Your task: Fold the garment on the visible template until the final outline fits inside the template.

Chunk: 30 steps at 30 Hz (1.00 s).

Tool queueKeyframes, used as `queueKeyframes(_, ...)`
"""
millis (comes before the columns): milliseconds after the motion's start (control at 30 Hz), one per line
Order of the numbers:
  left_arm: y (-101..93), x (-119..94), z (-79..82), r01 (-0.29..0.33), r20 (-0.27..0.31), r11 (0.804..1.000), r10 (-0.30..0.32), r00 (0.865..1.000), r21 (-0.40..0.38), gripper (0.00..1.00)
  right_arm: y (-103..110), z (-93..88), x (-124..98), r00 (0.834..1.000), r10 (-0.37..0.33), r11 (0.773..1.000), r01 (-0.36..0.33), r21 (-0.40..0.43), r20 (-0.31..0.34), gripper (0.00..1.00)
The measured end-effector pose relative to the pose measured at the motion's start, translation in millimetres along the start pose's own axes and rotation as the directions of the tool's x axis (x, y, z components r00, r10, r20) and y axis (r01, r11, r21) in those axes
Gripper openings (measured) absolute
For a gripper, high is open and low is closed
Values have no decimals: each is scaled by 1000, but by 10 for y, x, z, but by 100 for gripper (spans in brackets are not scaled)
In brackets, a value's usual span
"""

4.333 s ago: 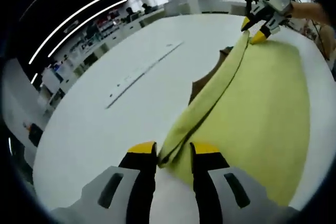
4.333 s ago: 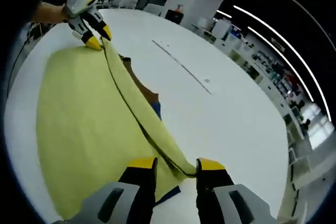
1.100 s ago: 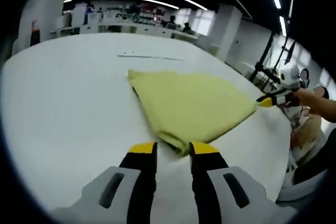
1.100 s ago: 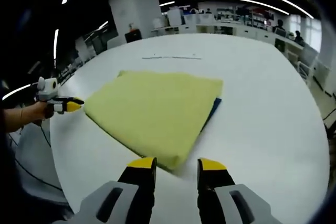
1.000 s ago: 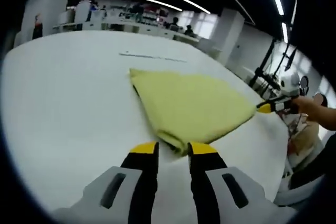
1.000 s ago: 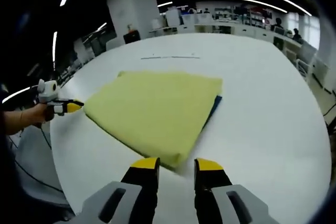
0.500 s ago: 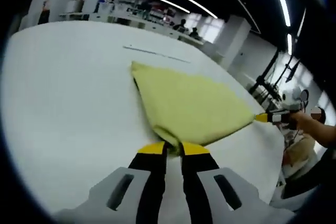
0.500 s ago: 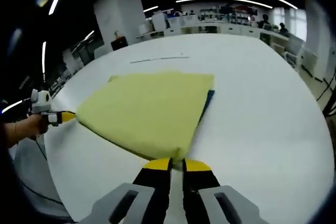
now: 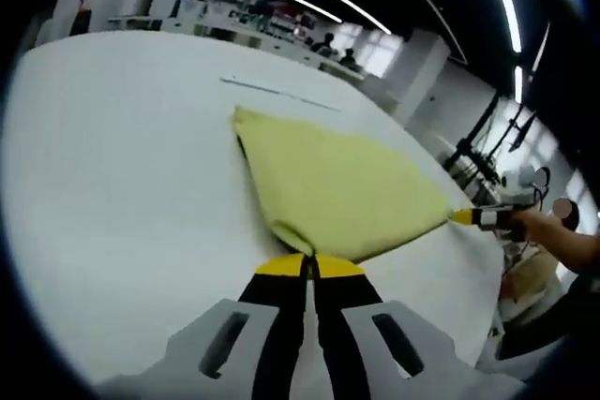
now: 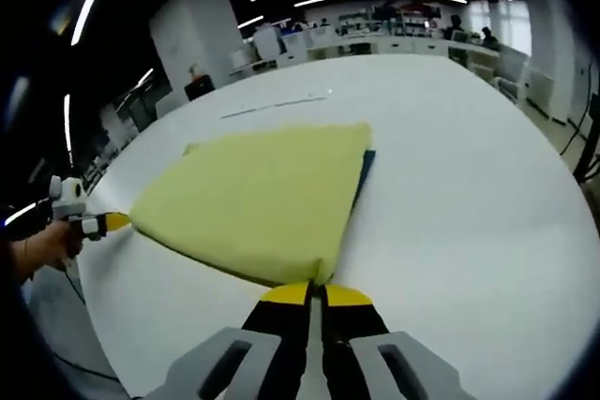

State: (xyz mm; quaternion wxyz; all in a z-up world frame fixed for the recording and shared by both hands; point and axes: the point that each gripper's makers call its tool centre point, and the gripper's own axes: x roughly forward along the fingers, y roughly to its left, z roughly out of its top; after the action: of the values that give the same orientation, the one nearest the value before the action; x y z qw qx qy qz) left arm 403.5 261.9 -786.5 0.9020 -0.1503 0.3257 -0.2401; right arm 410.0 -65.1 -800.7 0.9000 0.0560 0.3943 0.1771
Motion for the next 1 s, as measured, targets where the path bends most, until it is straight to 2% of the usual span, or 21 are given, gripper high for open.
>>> queueKeyframes(100, 2, -3, 8, 4, 1, 1000, -4, 1000, -2, 0, -11, -5, 0, 1000, -2, 1000, 2, 1, 1, 0)
queueKeyframes(267, 2, -29, 41, 12, -2, 1000, -12, 1000, 18, 0, -21, 22, -37, 1000, 14, 999, -14, -46, -2, 0)
queueKeyframes(433, 7, -69, 93, 2, -2, 998, -2, 1000, 62, 0, -62, 62, -88, 1000, 19, 996, -19, -83, 2, 0)
queueKeyframes(667, 172, -147, 123, -31, -6, 995, 32, 999, 99, 0, -107, 140, -154, 999, 32, 989, -29, -146, 16, 0)
queueKeyframes(733, 185, -157, 118, -28, -8, 994, 29, 1000, 104, 0, -95, 148, -173, 999, 46, 986, -42, -159, 20, 0)
queueKeyframes(800, 205, -164, 58, -32, -44, 986, 40, 998, 161, 0, -82, 130, -171, 998, 58, 982, -55, -181, 14, 0)
queueKeyframes(1000, 185, -143, -16, -27, -64, 985, 38, 997, 170, 0, -116, 26, -130, 999, 52, 973, -52, -224, -7, 0)
